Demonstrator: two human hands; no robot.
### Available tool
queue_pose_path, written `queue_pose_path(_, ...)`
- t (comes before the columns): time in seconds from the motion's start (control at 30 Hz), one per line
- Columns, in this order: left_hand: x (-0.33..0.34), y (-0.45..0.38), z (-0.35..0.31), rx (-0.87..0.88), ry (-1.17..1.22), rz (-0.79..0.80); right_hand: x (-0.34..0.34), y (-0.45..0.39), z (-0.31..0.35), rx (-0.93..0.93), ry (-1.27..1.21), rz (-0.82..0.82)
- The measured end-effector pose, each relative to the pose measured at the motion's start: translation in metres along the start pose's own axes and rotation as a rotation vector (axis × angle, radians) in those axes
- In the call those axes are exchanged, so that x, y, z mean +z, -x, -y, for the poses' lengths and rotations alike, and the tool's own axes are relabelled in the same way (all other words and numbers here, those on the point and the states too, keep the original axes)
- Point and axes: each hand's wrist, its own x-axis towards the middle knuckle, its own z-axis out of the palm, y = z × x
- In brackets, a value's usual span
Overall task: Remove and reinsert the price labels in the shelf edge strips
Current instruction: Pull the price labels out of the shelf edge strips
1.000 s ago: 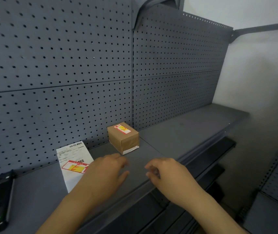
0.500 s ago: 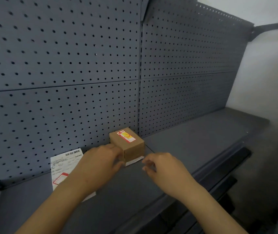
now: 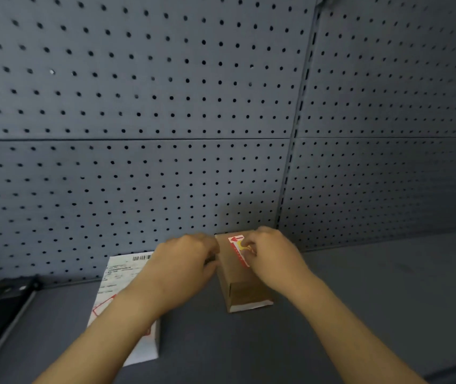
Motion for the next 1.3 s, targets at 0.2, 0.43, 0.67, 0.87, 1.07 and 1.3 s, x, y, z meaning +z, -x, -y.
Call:
queue_pose_path(0.2,0.003,-0.012,0.014,-0.034,0.005,0.026,0.016,-0.019,-0.001,-0.035,0.08,0.062)
queue_pose_path(0.43,0.011,-0.018,0.019,-0.048,0.016,0.033,0.013,-0.003,0.005,-0.123,0.165,0.1)
queue_pose_path(0.67,0.009,-0.02,0.018,-0.054,0.022,0.04,-0.002,0.012,0.007,-0.17,0.122,0.198)
queue_pose_path(0.87,0.01,-0.02,0.011,-0.081,0.033,0.03,0.005,0.016,0.019,-0.178,0.041,0.161)
queue_pose_path(1.07,0.005,-0.006,0.013,-0.131,0.04,0.022,0.007,0.019,0.024,-0.181,-0.035,0.022)
queue_pose_path(1.3,-0.02,0.042,0.034,-0.218,0.031,-0.029,0.008,0.017,0.064,-0.333,-0.15,-0.045)
